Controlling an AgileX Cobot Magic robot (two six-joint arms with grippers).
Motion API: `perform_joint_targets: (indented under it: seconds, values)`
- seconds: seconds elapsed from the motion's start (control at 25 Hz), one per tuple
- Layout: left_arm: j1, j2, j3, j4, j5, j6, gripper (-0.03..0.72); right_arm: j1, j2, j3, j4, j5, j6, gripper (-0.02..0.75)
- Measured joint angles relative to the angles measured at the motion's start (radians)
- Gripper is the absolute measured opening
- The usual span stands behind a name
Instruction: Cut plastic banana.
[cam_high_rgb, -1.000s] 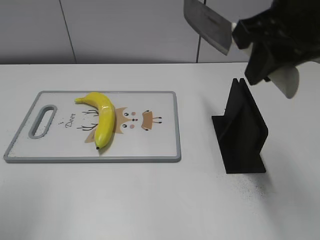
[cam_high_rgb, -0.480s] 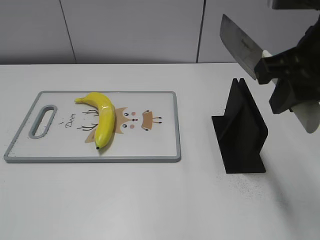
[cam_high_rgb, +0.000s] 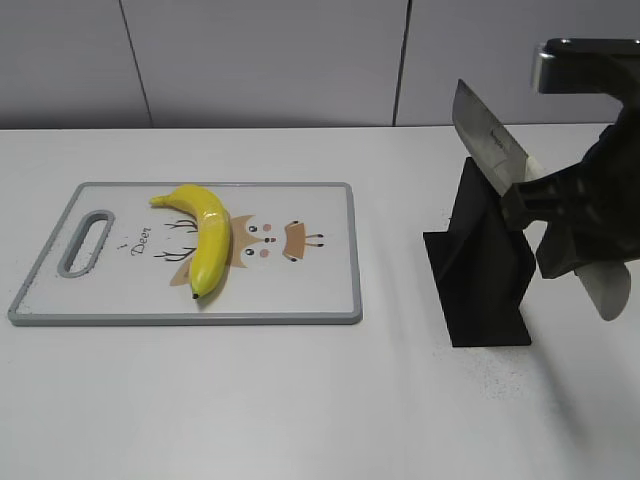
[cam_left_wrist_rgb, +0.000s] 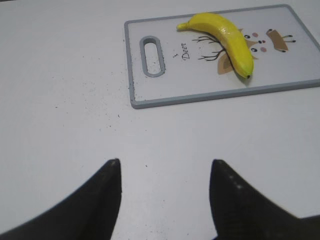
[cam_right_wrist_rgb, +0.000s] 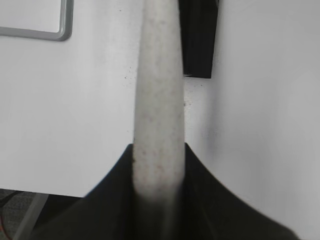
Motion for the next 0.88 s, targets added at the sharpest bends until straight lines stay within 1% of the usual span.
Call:
perform_joint_targets:
  seconds: [0.2, 0.68, 0.88]
  values:
    - [0.0, -0.054, 0.002, -0.004, -0.006, -0.016, 0.549, 0.0, 0.0, 0.005, -0.01, -0.028, 0.021, 0.162]
    - [0.0, -0.06, 0.003, -0.007, -0.006, -0.028, 0.549, 0.0, -0.004, 0.008, -0.073, -0.036, 0.081, 0.162]
    - [0.0, -0.06, 0.003, -0.007, -0.006, -0.028, 0.538, 0.0, -0.005, 0.024, -0.079, -0.05, 0.085, 0.162]
